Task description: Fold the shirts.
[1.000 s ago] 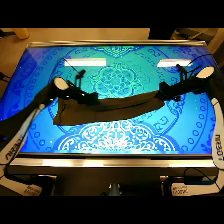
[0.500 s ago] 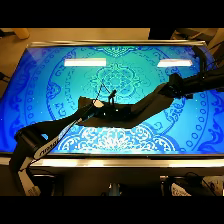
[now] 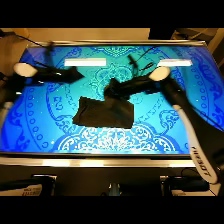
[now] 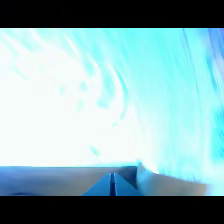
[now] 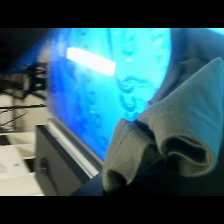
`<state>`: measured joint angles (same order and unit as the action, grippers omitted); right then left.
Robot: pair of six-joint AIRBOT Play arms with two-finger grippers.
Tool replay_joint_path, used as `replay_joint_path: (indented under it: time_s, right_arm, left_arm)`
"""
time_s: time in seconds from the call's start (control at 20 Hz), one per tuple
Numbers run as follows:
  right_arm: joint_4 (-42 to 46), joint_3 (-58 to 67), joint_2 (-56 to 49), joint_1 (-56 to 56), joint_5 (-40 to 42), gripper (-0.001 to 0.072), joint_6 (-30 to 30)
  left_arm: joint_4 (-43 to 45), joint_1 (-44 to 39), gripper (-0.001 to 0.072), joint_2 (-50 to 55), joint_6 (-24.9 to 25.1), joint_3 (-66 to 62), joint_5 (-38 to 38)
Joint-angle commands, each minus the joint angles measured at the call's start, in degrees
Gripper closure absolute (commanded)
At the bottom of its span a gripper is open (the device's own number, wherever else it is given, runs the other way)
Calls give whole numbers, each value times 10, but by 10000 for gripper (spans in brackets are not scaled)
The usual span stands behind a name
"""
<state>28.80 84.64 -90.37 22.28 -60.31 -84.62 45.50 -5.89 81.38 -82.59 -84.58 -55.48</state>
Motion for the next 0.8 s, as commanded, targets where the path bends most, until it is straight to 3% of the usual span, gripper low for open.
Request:
replay_joint_path:
  time_s: [0.0, 0.05, 0.1, 0.15, 0.25, 0.35, 0.6, 0.65, 0.75]
  right_arm:
    - [-171, 1, -109, 101, 118, 686, 65]
    - [-200, 1, -135, 114, 138, 559, 77]
    - [-220, 1, -153, 118, 149, 238, 87]
    - [-225, 0, -159, 117, 149, -2, 101]
    - [-200, 0, -145, 85, 128, 11, 103]
    - [-118, 0, -112, 22, 47, 13, 72]
    - [347, -8, -59, -170, -186, 45, -75]
    - [366, -26, -63, -190, -193, 45, -79]
    - [300, -69, -81, -196, -173, 45, -40]
  left_arm:
    - [67, 118, 681, -127, -21, 0, -68]
    - [67, 131, 681, -147, -21, 0, -80]
    - [67, 137, 681, -163, -21, 0, -87]
    - [67, 140, 681, -176, -21, 0, -91]
    - [67, 138, 681, -187, -20, 0, -100]
    - [75, 139, 681, -184, -18, 1, -110]
    - [115, 138, 681, -182, -14, 42, -110]
    - [115, 135, 680, -182, -14, 53, -110]
    - [115, 121, 681, -182, -14, 70, -106]
